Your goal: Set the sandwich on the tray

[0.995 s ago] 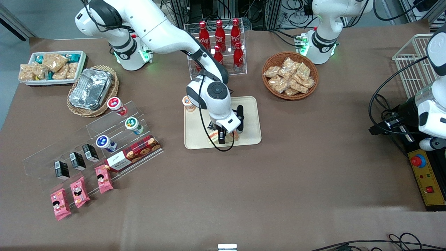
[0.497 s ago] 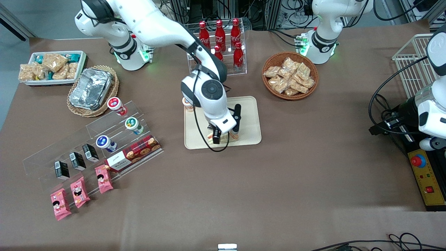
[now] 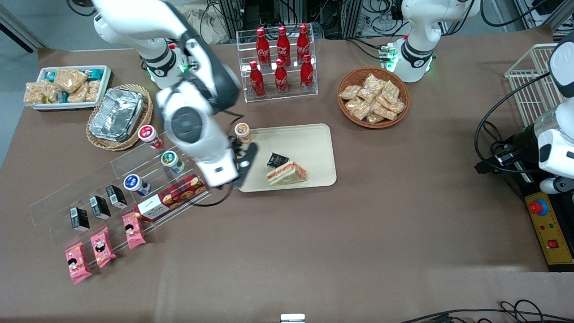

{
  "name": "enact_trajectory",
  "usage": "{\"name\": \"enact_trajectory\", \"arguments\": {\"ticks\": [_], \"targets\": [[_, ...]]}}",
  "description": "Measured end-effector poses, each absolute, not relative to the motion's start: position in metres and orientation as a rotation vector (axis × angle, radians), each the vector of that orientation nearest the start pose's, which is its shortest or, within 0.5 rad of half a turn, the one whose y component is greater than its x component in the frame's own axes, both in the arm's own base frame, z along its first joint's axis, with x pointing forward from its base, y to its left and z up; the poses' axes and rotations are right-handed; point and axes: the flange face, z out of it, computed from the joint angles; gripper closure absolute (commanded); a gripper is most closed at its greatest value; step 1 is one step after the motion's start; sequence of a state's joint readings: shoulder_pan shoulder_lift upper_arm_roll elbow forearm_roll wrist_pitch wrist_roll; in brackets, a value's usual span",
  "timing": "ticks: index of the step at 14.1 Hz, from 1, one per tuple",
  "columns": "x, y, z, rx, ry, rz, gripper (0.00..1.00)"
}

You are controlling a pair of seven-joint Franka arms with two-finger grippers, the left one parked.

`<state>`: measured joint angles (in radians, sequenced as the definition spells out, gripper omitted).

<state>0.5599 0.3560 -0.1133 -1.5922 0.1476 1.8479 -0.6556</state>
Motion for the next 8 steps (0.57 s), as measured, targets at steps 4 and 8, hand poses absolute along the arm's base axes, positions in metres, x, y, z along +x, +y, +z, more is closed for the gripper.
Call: {"name": "enact_trajectory", "arguments": {"ticks": [4, 8], "targets": [[0.618, 0.174, 0.460, -2.732, -1.252, 0.071, 0.00], [0.615, 0.079, 0.504, -2.808, -1.012, 0.067, 0.00]]}}
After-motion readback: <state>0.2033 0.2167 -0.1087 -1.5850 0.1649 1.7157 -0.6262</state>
